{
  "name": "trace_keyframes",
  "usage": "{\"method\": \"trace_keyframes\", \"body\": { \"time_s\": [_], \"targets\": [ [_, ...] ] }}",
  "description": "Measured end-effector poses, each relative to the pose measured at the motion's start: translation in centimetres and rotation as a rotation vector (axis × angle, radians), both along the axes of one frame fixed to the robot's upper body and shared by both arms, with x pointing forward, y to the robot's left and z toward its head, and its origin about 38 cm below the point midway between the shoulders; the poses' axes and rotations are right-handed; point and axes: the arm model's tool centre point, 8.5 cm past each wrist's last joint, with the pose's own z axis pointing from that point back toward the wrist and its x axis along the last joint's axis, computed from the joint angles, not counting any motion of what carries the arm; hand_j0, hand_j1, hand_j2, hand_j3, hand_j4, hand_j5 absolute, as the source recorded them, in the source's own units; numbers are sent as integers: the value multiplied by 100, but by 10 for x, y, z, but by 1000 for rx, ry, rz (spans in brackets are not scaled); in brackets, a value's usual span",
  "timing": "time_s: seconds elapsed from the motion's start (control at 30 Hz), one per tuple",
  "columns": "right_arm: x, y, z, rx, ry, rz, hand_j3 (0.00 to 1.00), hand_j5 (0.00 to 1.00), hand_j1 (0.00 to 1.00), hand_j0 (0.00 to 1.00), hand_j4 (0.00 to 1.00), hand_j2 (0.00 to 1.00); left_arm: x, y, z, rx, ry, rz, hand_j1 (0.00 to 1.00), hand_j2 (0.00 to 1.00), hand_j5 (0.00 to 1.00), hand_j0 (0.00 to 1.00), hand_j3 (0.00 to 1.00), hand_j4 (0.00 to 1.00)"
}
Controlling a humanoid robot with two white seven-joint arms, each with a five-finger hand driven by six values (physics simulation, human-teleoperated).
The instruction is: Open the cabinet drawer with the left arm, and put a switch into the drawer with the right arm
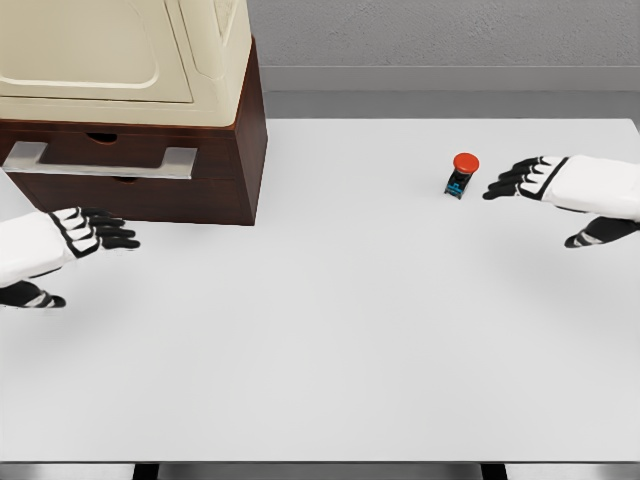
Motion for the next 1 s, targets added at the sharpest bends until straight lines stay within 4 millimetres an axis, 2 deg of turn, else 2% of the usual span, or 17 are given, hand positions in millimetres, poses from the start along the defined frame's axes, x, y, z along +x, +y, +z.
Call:
{"method": "trace_keyframes", "body": {
  "time_s": [0.07,0.2,0.33,0.43,0.5,0.57,0.63,0.7,0.8,0.9,0.97,1.0],
  "targets": [
    [0,2,-2,5,4,5,100,100,100,100,100,100,6,-8,9,-27,-36,-15,100,100,100,100,100,100],
    [9,7,-5,21,1,5,100,100,100,100,100,100,12,-26,5,-46,-32,-51,100,100,100,100,100,100],
    [31,-15,-25,-21,22,-87,100,100,100,100,100,100,15,-31,7,-52,-39,-62,100,100,100,100,100,100],
    [54,-23,-25,-13,2,-143,100,100,100,100,100,100,17,-24,20,-75,-46,-36,100,100,100,100,100,100],
    [66,-18,-31,5,5,-158,100,100,100,100,100,100,17,-17,29,-99,-40,-7,100,100,100,100,100,100],
    [84,-9,-21,30,-25,-163,100,100,100,100,100,100,16,-11,37,-115,-35,16,100,100,100,100,100,100],
    [101,-4,-19,44,-29,-184,100,100,100,100,100,100,15,-4,42,-123,-23,38,100,100,100,100,100,100],
    [111,-2,-26,45,-13,-204,100,100,100,100,100,100,13,0,43,-113,16,52,100,100,100,100,100,100],
    [129,7,-8,19,-46,-204,100,100,100,100,100,100,11,3,42,-98,104,61,100,100,100,100,100,100],
    [137,16,-11,-29,-37,-192,100,100,100,100,100,100,10,5,41,-100,164,66,100,100,100,100,100,100],
    [145,28,-7,-69,-50,-172,100,100,100,100,100,100,10,6,42,-108,187,72,100,100,100,100,100,100],
    [147,33,-14,-88,-38,-164,100,100,100,100,100,100,10,7,44,-113,193,75,100,100,100,100,100,100]
  ]
}}
